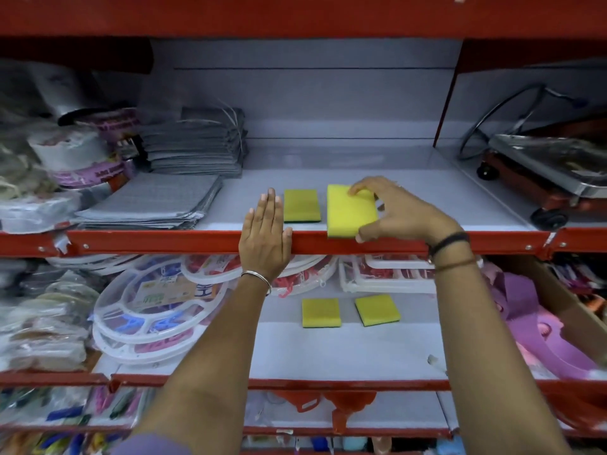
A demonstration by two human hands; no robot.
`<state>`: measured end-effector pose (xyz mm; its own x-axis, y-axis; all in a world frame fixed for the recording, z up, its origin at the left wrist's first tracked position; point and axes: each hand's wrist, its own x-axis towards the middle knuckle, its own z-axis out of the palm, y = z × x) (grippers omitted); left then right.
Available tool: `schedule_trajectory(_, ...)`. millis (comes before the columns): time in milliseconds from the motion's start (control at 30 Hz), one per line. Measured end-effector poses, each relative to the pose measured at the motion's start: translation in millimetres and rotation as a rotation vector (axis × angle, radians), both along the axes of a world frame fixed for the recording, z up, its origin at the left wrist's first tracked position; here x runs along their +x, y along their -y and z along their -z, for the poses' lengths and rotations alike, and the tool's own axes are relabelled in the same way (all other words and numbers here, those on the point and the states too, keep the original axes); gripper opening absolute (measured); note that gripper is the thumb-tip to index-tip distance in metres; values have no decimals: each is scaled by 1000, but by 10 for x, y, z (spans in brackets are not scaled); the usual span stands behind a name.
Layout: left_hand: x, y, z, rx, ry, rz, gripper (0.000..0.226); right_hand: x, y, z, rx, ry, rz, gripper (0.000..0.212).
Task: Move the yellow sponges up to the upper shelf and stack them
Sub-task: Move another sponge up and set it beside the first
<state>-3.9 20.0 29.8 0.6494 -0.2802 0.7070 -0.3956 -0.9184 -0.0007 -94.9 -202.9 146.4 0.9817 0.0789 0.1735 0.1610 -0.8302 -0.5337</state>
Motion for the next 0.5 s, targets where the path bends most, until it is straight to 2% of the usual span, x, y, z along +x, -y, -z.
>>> schedule_trajectory(133,23,1,-3,7,-3,-2,58,543,133,39,-58,13,166,70)
schedule_trajectory(433,147,22,89,-17,126,-8,58,1035,168,388,-95,-233,163,62)
schedule_trajectory(500,160,19,103,-14,146,-6,58,991,170,400,-104,-190,181,62)
